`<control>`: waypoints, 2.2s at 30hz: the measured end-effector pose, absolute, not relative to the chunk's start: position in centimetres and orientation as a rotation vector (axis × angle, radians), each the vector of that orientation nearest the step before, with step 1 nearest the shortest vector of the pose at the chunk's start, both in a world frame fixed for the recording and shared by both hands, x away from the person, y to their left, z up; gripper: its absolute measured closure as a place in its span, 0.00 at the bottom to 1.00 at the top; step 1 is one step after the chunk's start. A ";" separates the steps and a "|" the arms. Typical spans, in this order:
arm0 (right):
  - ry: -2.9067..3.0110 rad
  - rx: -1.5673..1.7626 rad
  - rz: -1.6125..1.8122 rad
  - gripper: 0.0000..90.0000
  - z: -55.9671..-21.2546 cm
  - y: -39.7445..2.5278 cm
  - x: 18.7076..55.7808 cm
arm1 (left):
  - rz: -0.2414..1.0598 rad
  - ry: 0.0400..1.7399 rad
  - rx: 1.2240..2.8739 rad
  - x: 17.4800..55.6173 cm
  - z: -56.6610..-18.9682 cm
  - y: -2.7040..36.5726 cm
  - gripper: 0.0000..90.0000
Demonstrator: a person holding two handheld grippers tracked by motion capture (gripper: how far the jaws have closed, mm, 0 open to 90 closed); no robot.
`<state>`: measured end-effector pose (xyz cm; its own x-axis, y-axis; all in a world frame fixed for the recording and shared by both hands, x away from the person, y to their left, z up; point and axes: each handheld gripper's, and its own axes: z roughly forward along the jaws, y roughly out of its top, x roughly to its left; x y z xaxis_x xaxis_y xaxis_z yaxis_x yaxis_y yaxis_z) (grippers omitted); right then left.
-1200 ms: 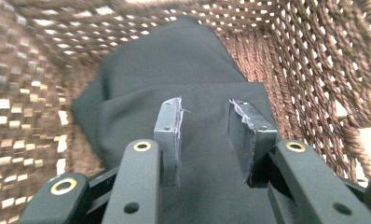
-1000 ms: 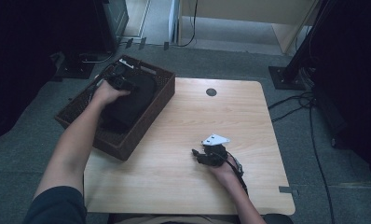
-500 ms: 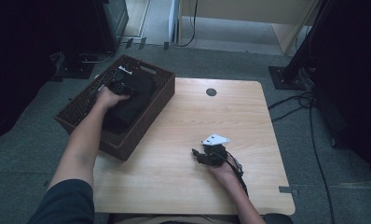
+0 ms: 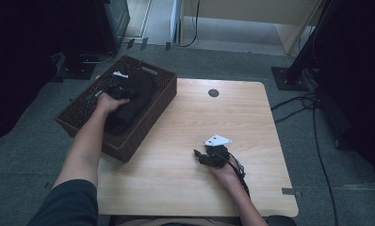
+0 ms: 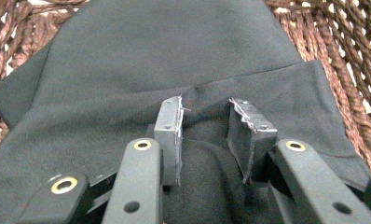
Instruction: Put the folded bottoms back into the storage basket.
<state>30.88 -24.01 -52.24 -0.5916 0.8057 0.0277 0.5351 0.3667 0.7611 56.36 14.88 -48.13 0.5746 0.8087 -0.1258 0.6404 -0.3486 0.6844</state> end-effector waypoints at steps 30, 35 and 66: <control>2.281 1.180 1.072 0.46 -52.3 -23.9 30.7 | 0.292 1.162 2.201 53.9 -40.6 16.5 0.71; 2.286 1.174 1.070 0.45 -52.2 -23.8 30.7 | 0.269 1.102 2.214 52.3 -40.0 15.1 0.71; 2.286 1.181 1.068 0.40 -52.3 -23.7 30.5 | 0.190 0.861 2.307 44.7 -38.4 7.2 0.61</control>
